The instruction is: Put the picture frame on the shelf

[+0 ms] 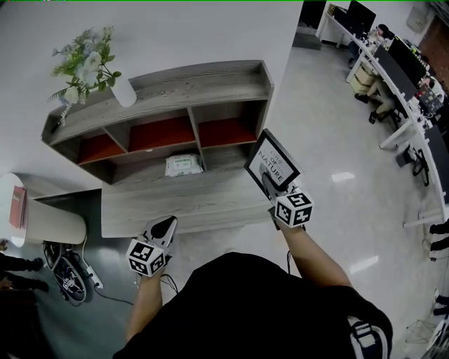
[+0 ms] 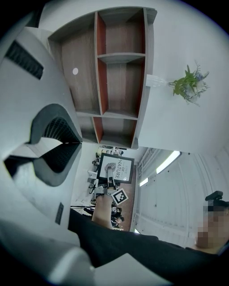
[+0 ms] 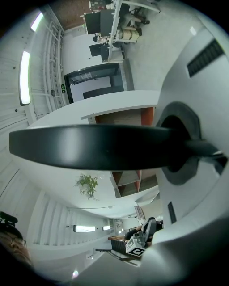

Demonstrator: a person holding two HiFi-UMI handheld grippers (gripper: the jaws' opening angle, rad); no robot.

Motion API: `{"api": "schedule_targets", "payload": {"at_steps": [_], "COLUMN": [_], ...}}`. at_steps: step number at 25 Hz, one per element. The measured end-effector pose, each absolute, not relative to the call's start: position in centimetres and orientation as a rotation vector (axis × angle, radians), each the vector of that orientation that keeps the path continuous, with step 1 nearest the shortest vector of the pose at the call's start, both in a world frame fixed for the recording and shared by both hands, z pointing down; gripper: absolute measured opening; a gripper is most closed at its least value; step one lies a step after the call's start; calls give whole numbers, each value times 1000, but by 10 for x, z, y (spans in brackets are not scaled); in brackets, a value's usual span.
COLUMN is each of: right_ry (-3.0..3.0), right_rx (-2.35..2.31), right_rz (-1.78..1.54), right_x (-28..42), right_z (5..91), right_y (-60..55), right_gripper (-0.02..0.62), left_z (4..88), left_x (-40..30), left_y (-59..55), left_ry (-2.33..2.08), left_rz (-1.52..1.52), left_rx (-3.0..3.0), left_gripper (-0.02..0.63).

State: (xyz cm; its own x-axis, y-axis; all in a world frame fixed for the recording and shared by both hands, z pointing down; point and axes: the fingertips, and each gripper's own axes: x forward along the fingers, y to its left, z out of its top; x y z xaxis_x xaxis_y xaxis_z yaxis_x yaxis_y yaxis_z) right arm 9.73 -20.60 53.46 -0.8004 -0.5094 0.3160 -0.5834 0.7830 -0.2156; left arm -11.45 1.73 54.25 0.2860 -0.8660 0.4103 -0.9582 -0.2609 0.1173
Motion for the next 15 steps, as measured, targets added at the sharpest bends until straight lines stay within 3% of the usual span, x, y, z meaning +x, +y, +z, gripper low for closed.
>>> {"api": "schedule_targets", "payload": {"at_steps": [15], "right_ry": [-2744], "right_rx": [807], "right_rz": [470], "right_x": [109], "right_z": [541], "right_y": [-215], "right_gripper": [23], "left_z": [541], "left_x": [-93], "left_y": [11], "left_ry": [-1663], "left_rz": [399], "left_rx": [2211], "left_gripper": [20]}}
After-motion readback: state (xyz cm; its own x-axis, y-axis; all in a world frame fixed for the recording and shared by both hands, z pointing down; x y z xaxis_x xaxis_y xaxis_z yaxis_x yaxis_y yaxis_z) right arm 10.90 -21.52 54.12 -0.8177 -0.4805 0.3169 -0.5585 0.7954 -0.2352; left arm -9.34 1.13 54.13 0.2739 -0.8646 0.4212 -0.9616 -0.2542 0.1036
